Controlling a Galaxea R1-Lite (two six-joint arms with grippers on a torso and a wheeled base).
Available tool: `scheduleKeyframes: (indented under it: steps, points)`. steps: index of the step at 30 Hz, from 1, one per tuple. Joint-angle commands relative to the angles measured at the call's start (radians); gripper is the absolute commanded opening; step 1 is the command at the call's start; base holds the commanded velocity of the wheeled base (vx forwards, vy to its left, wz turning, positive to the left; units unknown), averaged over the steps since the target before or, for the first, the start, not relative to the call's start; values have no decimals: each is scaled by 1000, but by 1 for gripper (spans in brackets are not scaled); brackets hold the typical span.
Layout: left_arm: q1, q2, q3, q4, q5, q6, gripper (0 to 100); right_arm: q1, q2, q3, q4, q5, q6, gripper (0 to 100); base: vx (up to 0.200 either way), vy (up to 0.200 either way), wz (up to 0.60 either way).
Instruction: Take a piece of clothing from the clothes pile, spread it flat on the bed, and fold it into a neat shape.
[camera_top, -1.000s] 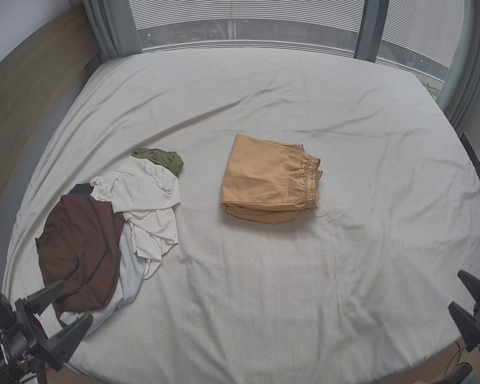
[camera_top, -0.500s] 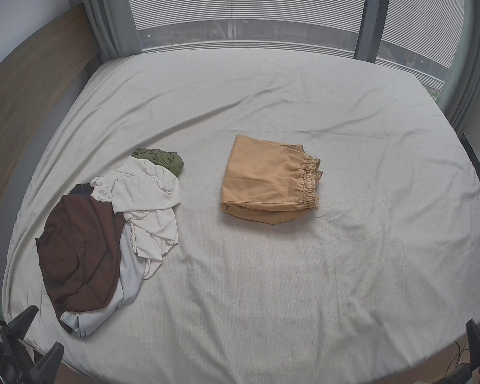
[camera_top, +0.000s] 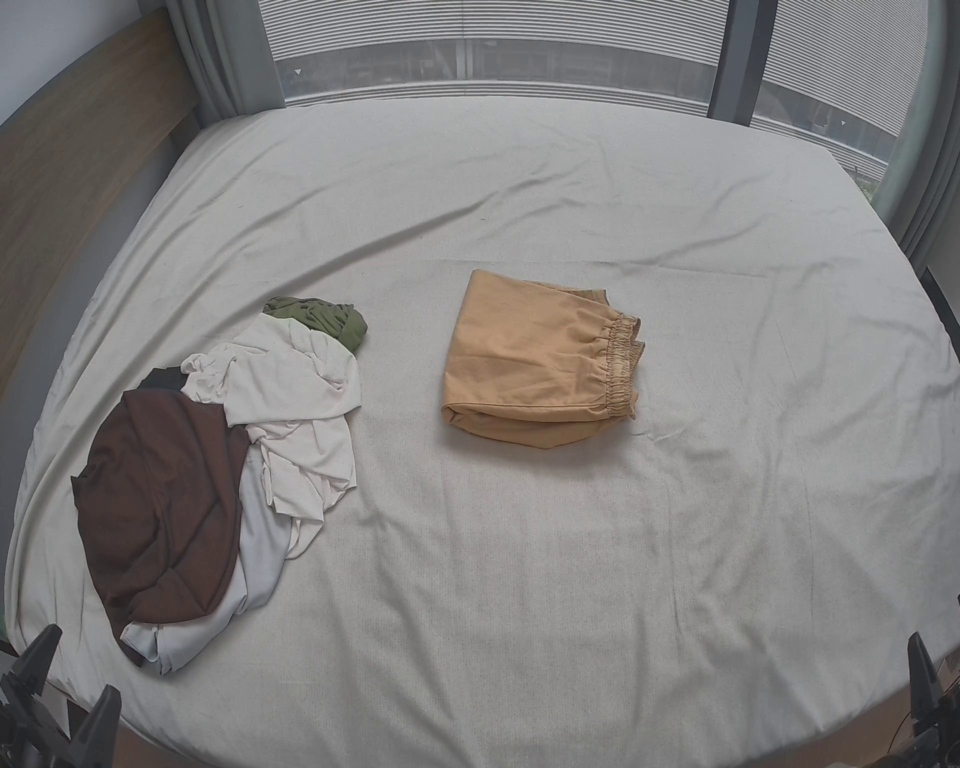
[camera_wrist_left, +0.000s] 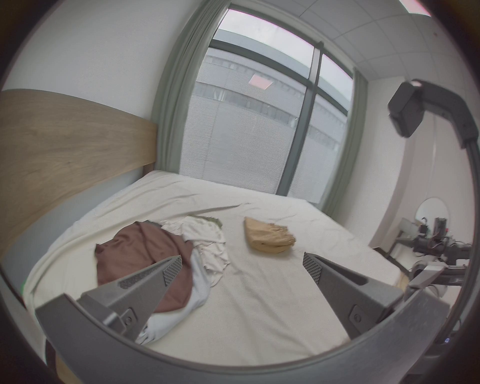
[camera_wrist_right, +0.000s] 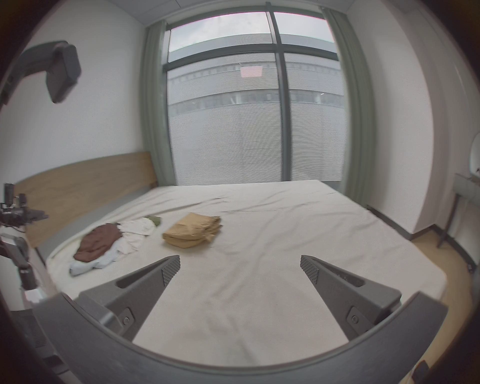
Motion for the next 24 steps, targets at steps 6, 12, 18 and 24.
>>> scheduleKeyframes:
  steps: [6, 12, 18, 24]
  points:
    - [83, -13, 17, 66, 145, 48, 100, 4, -5, 18, 23, -44, -96, 100, 0, 0, 0]
    - [81, -12, 17, 66, 147, 61, 100, 4, -5, 18, 23, -70, -55, 100, 0, 0, 0]
    - [184, -102, 17, 72, 125, 94, 100, 4, -5, 18, 46, -84, -4, 100, 0, 0, 0]
    - [182, -102, 17, 78, 119, 79, 100, 4, -5, 18, 89, -58, -4, 100, 0, 0, 0]
